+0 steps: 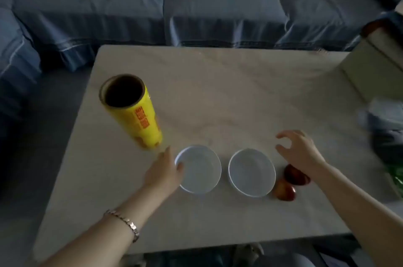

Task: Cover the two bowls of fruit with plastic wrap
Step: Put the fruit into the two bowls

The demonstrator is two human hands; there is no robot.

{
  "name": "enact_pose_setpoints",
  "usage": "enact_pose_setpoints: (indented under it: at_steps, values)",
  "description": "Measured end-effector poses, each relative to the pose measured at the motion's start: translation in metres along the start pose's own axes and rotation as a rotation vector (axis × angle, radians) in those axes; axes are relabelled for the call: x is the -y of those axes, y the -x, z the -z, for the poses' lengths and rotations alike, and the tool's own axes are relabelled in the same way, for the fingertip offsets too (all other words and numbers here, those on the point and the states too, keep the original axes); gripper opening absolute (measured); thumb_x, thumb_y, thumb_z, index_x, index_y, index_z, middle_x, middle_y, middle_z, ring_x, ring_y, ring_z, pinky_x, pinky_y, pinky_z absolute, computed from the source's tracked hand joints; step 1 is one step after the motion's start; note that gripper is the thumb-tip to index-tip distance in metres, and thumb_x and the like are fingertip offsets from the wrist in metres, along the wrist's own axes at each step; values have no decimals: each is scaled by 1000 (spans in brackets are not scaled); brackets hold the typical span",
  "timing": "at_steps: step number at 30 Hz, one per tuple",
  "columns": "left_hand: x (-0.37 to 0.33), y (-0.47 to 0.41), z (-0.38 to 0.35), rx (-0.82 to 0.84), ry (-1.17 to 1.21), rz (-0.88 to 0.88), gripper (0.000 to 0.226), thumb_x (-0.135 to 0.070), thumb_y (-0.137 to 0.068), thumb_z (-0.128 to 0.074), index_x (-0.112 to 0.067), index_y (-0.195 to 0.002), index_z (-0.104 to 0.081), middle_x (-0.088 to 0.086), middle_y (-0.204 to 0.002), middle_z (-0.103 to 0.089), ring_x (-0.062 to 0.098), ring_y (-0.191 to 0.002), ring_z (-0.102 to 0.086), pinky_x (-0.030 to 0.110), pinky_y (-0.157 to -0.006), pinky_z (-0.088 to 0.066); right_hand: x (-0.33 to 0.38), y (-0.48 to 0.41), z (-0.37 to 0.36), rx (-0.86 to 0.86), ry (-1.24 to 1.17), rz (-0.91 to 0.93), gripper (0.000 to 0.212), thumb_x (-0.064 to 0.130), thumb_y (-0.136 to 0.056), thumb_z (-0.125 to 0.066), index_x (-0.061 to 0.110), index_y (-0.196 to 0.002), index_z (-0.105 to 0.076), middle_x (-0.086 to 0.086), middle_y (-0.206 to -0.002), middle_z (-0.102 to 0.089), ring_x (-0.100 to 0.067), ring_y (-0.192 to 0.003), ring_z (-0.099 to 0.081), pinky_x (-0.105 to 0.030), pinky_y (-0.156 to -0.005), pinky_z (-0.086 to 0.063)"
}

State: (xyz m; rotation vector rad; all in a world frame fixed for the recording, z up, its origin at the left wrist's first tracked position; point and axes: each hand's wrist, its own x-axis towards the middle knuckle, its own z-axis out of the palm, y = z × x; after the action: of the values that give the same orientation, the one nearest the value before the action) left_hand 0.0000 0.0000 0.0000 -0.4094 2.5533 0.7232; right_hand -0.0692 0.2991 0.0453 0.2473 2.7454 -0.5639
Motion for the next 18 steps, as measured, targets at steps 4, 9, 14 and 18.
enact_pose_setpoints:
  at_steps: [4,9,14,18]
  values:
    - [18,-20,-35,-98,56,-28,37,-32,-96,-39,-16,-130,-42,14,-126,-56,35,-113,-55,41,-90,-45,-47,-19,-19,77,161,-303,57,46,-83,-58,22,-132,-43,-13,-139,-37,-34,-111,-50,-39,-90,-46]
    - [35,-29,-72,-328,66,-148,36,-18,-96,-40,-11,-131,-42,17,-124,-59,42,-102,-59,43,-79,-45,-87,-28,-48,295,243,-456,61,48,-78,-62,18,-126,-39,-14,-118,-54,-27,-86,-54,-31,-64,-42]
    - [47,-33,-89,-354,421,-187,33,-19,-97,-36,-24,-129,-44,9,-116,-61,36,-96,-60,41,-79,-49,-112,-30,-81,35,185,-385,40,46,-55,-60,20,-85,-54,-8,-82,-64,-27,-70,-61,-33,-61,-51]
    - [52,-23,-97,-287,699,-143,29,-20,-97,-42,-29,-124,-45,1,-89,-57,23,-66,-59,42,-61,-56,-99,-3,-83,-210,34,-323,55,35,-64,-73,28,-114,-52,-13,-111,-55,-32,-90,-56,-31,-68,-44]
